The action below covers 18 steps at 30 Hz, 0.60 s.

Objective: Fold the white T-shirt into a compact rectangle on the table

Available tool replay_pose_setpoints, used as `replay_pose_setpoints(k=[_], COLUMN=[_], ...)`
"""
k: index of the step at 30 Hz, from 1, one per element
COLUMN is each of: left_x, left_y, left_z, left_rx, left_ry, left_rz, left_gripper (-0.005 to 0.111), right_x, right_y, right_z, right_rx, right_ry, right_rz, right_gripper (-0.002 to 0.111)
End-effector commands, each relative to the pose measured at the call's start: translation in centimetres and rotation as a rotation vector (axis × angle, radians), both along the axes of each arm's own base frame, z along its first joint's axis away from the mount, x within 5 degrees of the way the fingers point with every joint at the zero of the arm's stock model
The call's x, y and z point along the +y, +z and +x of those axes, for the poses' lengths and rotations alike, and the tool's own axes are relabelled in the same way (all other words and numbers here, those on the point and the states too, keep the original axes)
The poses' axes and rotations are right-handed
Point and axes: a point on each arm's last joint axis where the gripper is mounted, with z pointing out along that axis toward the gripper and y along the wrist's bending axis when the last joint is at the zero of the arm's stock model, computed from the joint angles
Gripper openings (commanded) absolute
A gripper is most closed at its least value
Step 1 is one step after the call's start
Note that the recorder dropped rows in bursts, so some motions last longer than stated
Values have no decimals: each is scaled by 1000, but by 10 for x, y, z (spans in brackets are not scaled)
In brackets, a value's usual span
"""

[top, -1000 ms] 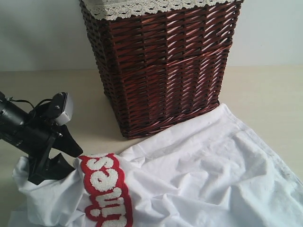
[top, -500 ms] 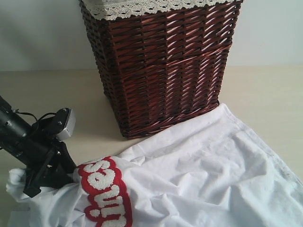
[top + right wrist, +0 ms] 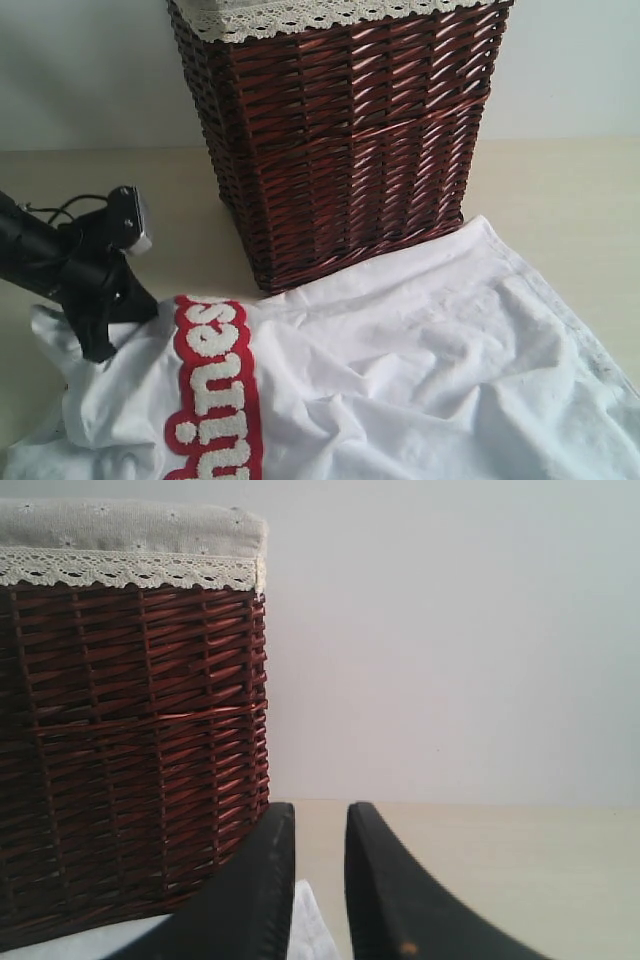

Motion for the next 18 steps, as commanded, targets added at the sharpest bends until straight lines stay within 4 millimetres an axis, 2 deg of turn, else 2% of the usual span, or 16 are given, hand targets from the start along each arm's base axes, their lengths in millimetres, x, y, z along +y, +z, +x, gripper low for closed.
replay_pose_setpoints(k=[1, 11, 16, 18], left_x=[0, 2, 5, 4], left_y=[18, 23, 26, 26], left_z=[14, 25, 31, 31], left_rx=[-92, -100, -187, -185], left_ry=[153, 422, 386, 374], left_rz=[-46, -165, -127, -135], left_gripper=[0, 0, 1, 7], right_x=[0, 0, 0, 0], right_y=[-1, -1, -1, -1], right_z=[0, 0, 0, 0], right_rx=[0, 0, 0, 0], right_ry=[3, 3, 3, 3], right_rz=[1, 1, 1, 1], right_gripper=[20, 20, 20, 20])
